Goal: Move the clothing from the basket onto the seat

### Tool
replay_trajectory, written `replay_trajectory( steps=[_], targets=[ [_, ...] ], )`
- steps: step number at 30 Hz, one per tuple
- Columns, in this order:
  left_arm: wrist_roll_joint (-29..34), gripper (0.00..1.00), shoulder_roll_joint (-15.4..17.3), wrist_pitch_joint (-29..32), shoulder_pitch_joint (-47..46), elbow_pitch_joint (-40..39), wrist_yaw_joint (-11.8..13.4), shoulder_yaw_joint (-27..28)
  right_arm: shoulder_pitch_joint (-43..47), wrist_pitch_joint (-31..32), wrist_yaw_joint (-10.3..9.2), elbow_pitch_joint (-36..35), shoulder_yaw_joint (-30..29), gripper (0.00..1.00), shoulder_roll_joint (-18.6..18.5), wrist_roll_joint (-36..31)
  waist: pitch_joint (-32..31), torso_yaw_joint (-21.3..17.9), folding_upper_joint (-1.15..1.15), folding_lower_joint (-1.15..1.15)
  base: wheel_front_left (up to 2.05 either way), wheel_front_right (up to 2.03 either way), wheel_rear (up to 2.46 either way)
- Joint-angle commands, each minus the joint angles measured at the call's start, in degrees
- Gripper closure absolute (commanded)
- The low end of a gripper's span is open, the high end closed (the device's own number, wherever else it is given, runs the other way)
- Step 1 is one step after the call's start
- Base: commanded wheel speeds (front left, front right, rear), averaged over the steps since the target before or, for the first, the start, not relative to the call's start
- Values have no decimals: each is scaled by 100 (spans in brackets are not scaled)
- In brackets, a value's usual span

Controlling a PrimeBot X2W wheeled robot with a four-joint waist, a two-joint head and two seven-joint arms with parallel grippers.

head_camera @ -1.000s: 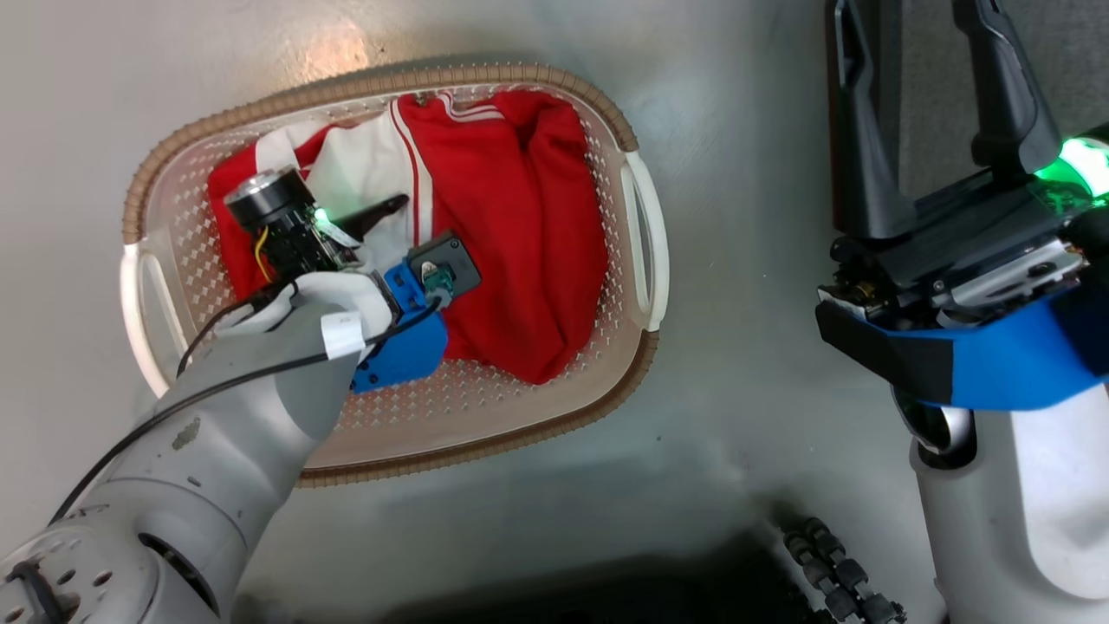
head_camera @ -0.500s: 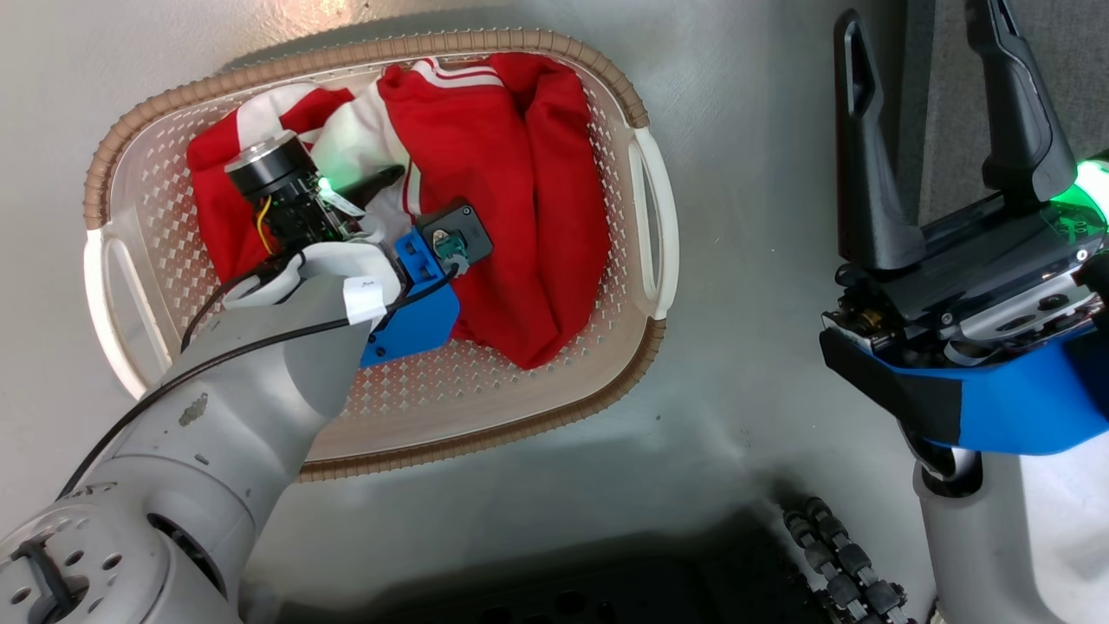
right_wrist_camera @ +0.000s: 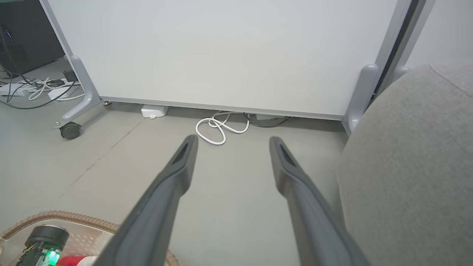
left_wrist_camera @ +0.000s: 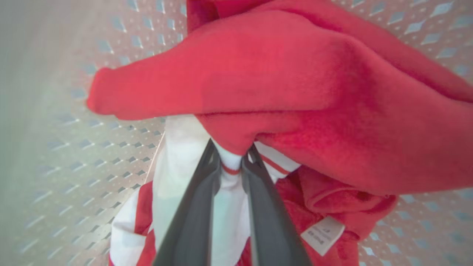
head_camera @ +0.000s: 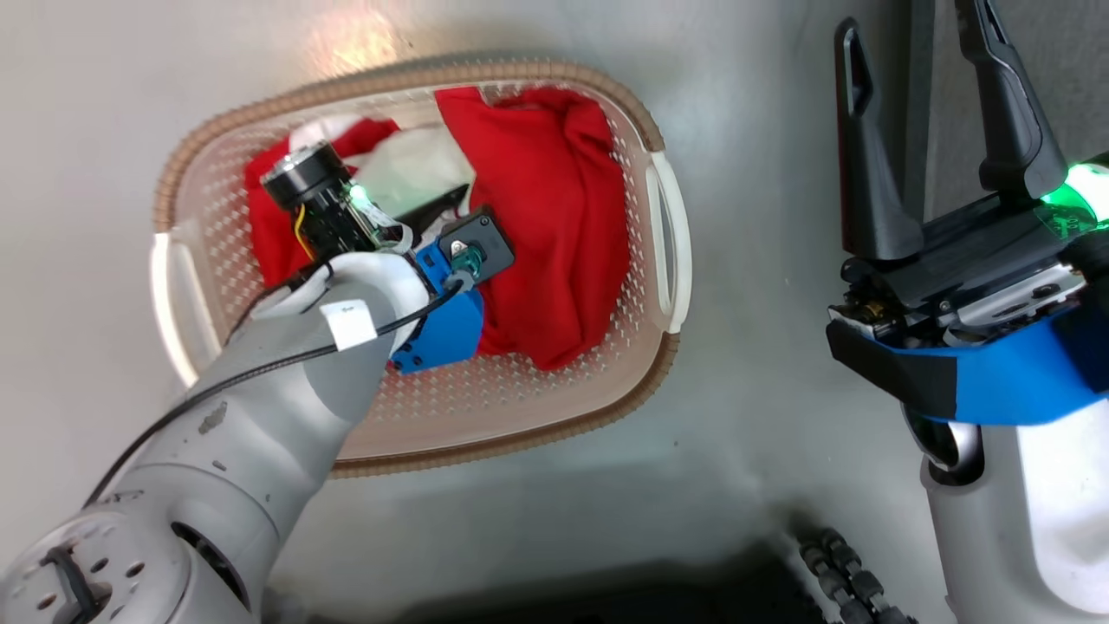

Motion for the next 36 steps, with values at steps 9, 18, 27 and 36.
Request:
replay_trajectory(
  steps=[9,18,27,36],
  targets=[
    [-369,100,37,-279,555,-660,82,372,270,-21,3,446,-121,0,-142,77,-1332,347,0,0,0,0,0],
    [-399,100,460,-279,1370,-1957,268,895,613,-20,3,794,-119,0,-121,166,-2518,411,0,0,0,0,0],
    [-149,100,932,-280,2333,-3408,466,1707,1143,-20,3,1096,-132,0,-80,195,-3735,487,0,0,0,0,0],
    [63,100,1154,-279,3054,-4695,591,2670,1633,-20,3,1276,-219,0,-50,263,-4596,604,0,0,0,0,0]
  ],
)
